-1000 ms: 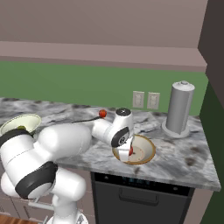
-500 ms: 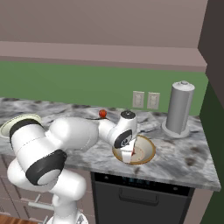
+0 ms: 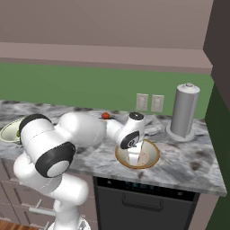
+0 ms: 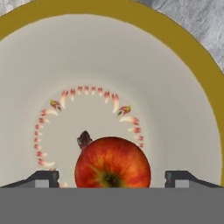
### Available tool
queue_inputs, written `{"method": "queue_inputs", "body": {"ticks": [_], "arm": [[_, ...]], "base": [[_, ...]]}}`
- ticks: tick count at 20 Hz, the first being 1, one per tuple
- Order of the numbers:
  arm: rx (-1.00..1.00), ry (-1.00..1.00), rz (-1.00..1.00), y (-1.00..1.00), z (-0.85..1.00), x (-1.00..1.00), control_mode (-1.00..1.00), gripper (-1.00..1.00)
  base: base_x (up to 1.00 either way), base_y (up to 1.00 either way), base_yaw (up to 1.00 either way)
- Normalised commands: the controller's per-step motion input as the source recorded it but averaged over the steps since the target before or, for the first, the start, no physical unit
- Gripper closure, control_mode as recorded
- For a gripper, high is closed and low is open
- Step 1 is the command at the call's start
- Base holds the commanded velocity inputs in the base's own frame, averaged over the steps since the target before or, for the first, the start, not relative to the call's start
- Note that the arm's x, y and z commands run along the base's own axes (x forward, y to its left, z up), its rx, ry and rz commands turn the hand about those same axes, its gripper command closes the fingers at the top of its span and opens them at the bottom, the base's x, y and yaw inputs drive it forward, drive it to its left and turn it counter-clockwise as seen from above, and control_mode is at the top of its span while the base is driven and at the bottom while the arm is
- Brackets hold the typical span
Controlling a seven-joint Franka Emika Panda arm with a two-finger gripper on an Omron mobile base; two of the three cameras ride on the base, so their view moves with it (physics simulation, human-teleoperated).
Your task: Pick both bowls and place them on the counter. Then place the apple in one bowl and place the broccoli in the other bowl.
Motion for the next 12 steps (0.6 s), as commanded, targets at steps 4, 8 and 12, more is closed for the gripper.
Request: {"method": "queue_inputs", "body": {"ticks": [4,8,12], "arm": [[0.00,0.01,0.00,-0.05,0.33,-0.17,-1.00,-1.00],[0.00,0.00,0.00,0.00,0.39,-0.37,-1.00,-1.00],[-0.02,0.00,0.02,0.15,0.53,-0.52,-1.00,-1.00]], "base": [[0.00,0.00,0.00],[0.00,0.00,0.00],[0.00,0.00,0.00]]}}
